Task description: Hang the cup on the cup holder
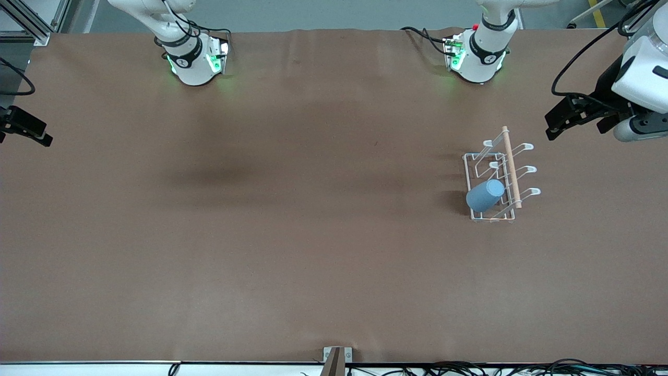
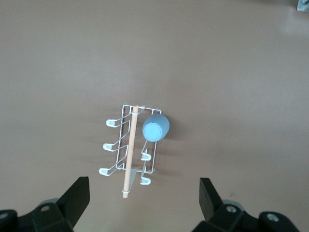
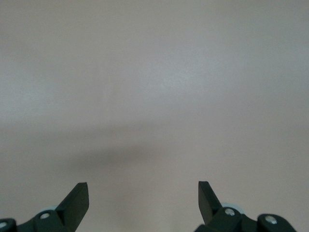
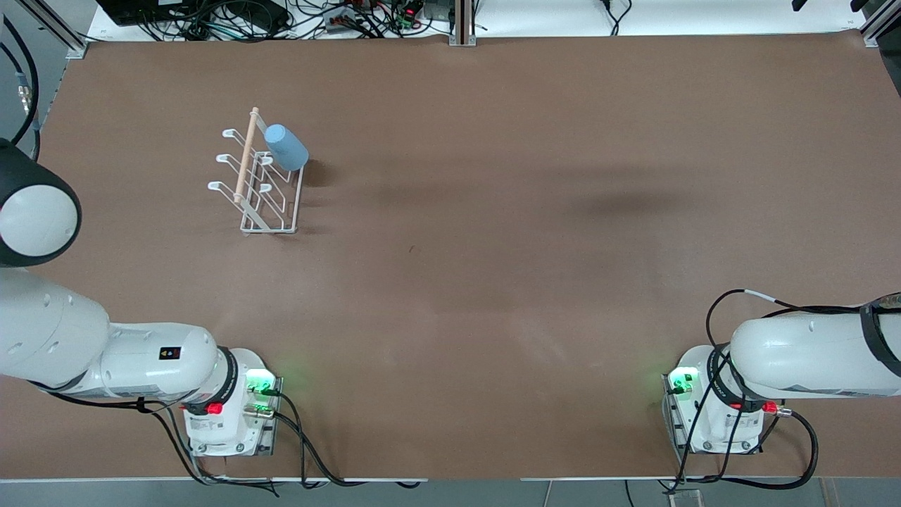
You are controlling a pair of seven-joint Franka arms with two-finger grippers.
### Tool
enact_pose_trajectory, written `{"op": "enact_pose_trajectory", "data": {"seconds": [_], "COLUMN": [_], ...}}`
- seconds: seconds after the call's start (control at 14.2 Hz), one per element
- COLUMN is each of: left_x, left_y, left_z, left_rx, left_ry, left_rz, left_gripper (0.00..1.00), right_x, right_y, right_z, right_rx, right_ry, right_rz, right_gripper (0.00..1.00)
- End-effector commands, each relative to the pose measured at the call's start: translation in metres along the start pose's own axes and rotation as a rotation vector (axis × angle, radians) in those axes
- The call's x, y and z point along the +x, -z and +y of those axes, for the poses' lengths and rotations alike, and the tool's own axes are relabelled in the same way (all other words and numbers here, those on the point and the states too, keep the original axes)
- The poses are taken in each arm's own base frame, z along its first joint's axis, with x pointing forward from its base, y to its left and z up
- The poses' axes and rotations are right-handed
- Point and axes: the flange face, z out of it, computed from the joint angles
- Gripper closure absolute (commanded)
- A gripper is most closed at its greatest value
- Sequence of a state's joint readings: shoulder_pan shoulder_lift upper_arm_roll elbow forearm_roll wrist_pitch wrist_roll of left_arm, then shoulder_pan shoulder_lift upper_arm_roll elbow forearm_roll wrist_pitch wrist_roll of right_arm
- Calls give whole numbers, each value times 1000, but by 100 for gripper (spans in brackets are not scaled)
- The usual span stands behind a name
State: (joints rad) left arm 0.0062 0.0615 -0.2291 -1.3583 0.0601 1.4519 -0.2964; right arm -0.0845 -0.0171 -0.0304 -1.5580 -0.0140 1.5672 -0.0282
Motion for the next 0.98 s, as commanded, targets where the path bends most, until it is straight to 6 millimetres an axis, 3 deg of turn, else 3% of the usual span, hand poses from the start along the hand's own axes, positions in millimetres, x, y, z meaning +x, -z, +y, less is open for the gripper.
{"op": "enact_pose_trajectory", "data": {"seconds": [0.0, 0.21, 0.42, 0.49, 0.91], "left_x": [-29, -36, -40, -41, -40], "left_y": [1, -9, -24, -27, -32], "left_z": [-28, -53, -56, -66, -61], "left_rx": [14, 23, 27, 21, 4], "left_ry": [-57, -41, -44, -23, -31], "left_rz": [-14, -42, -70, -68, -81], "left_gripper": [0, 0, 0, 0, 0], "right_x": [-6, -6, -6, -6, -6], "right_y": [2, 2, 2, 3, 2], "right_z": [-2, -2, -2, -2, -2], "right_rx": [15, 16, 16, 16, 16], "right_ry": [-5, -5, -5, -5, -5], "right_rz": [0, 0, 0, 2, 2], "right_gripper": [0, 0, 0, 0, 0]}}
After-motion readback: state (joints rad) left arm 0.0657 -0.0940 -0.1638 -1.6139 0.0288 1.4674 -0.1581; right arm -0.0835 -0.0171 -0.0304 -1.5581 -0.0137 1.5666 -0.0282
